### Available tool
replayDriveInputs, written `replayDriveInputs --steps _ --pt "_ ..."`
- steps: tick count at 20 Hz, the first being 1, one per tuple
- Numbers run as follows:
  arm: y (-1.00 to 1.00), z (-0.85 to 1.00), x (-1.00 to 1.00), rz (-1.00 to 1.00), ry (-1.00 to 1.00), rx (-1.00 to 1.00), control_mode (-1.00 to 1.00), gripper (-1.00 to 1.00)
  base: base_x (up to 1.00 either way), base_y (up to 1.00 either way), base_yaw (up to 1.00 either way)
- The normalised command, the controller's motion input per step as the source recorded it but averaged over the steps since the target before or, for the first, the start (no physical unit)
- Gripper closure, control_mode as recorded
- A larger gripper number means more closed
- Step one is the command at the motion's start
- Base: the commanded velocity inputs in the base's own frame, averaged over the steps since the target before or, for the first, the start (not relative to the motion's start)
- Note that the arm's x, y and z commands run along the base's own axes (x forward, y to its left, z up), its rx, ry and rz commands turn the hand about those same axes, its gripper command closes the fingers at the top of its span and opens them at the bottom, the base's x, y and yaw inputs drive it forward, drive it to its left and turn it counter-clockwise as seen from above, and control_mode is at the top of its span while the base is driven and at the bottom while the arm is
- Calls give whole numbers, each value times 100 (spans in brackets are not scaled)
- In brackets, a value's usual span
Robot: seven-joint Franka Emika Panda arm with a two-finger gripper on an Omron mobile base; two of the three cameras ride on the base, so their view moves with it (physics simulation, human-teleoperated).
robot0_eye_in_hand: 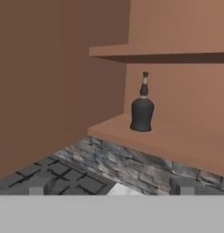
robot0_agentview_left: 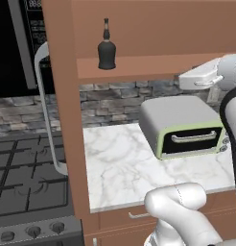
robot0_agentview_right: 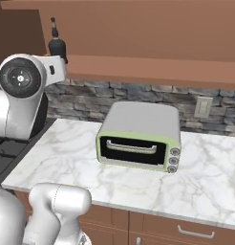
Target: Get the candle and the liquor from the cabinet and move them to the dining counter.
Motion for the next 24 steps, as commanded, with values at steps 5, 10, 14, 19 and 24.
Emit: replayDriveInputs --steps 5,10,14,19,24 --pt "0 0 49 0 0 3 -100 -100 0 0 0" --pt "0 0 49 0 -1 3 -100 -100 0 0 0" --pt "0 0 48 0 0 5 -100 -100 0 0 0" --pt "0 9 36 0 -3 6 -100 -100 0 0 0" --pt "7 16 26 0 -8 1 -100 -100 0 0 0"
